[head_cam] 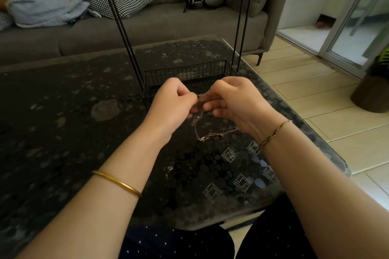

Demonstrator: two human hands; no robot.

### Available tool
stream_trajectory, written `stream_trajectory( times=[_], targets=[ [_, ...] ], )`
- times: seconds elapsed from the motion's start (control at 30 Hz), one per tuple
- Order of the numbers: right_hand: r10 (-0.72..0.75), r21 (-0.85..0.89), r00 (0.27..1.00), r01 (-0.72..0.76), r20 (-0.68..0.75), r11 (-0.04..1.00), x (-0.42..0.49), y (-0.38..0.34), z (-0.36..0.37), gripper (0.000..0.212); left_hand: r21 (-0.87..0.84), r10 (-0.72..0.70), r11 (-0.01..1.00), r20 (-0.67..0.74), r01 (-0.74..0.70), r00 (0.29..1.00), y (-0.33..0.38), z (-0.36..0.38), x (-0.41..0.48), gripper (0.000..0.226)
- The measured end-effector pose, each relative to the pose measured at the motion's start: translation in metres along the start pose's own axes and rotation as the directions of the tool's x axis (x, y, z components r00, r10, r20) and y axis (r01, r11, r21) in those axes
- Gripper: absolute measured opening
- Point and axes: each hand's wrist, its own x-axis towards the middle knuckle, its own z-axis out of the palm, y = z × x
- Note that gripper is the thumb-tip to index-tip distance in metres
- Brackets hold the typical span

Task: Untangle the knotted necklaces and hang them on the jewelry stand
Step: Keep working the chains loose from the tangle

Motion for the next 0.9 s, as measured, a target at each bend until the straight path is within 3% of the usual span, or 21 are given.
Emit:
stream_trajectory(
  times=[0.13, 0.3, 0.4, 0.5, 0.63, 0.9],
  targets=[
    [0.056, 0.023, 0.998, -0.057, 0.025, 0.998, -0.0003, 0.0015, 0.0007, 0.015, -0.186, -0.097, 0.978, 0.016, 0.098, 0.995, -0.0004, -0.0046, 0.0003, 0.008],
    [0.059, 0.009, 0.994, -0.06, 0.093, 0.998, 0.0011, 0.003, 0.0008, 0.007, -0.158, -0.07, 0.985, -0.005, 0.069, 0.998, 0.0006, -0.0047, -0.0017, 0.004],
    [0.027, -0.101, 0.992, -0.014, 0.125, 0.995, 0.0007, 0.0049, 0.001, 0.008, -0.141, -0.044, 0.989, -0.004, 0.043, 0.999, 0.0013, -0.0049, -0.0026, 0.007],
    [-0.004, -0.2, 0.995, 0.023, 0.098, 0.98, 0.0013, 0.0061, 0.001, 0.004, -0.109, -0.034, 0.993, -0.013, 0.032, 0.999, 0.0007, -0.0037, -0.0025, 0.005],
    [0.045, -0.176, 0.994, -0.028, 0.097, 0.984, 0.0025, 0.0036, -0.0021, 0.011, -0.119, -0.042, 0.992, -0.05, 0.036, 0.998, -0.001, -0.0012, -0.0013, 0.002],
    [-0.02, -0.263, 0.999, 0.033, 0.051, 0.964, 0.0029, 0.0007, -0.0059, 0.01, -0.173, -0.105, 0.98, -0.019, 0.1, 0.994, 0.0001, 0.005, 0.001, 0.006]
  ],
)
